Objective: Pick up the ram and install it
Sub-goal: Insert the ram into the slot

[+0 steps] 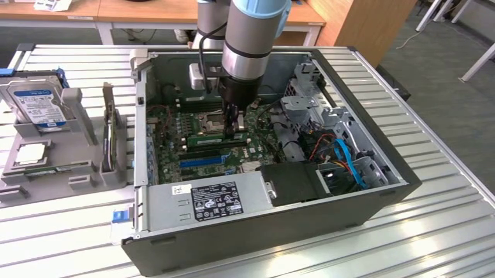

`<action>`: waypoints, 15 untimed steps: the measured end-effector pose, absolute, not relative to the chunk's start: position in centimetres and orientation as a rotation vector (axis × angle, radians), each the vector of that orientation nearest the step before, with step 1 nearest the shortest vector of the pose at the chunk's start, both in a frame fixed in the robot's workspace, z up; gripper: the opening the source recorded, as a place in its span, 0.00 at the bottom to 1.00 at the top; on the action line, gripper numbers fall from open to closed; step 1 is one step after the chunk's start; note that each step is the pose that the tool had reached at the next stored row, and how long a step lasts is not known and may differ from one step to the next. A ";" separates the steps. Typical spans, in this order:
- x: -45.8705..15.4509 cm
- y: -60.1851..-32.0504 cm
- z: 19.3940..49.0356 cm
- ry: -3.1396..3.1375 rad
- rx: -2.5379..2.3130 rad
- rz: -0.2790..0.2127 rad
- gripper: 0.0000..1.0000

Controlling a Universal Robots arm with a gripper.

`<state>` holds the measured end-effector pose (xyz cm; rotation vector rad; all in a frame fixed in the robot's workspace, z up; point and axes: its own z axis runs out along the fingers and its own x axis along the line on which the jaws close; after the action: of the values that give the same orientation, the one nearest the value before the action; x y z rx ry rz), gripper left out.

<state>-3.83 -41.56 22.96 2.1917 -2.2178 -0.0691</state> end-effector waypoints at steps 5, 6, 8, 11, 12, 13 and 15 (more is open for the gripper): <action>-3.8 -41.5 23.0 -2.218 2.192 -0.069 0.12; -3.8 -41.5 23.0 -2.218 2.192 -0.069 0.12; -3.8 -41.5 23.0 -2.218 2.192 -0.069 0.12; -3.8 -41.5 23.0 -2.218 2.192 -0.069 0.12; -3.8 -41.5 23.0 -2.218 2.192 -0.069 0.12; -3.8 -41.5 23.0 -2.218 2.192 -0.069 0.12; -3.8 -41.5 23.0 -2.218 2.192 -0.069 0.12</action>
<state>-3.84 -41.54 22.96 2.1916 -2.2177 -0.0690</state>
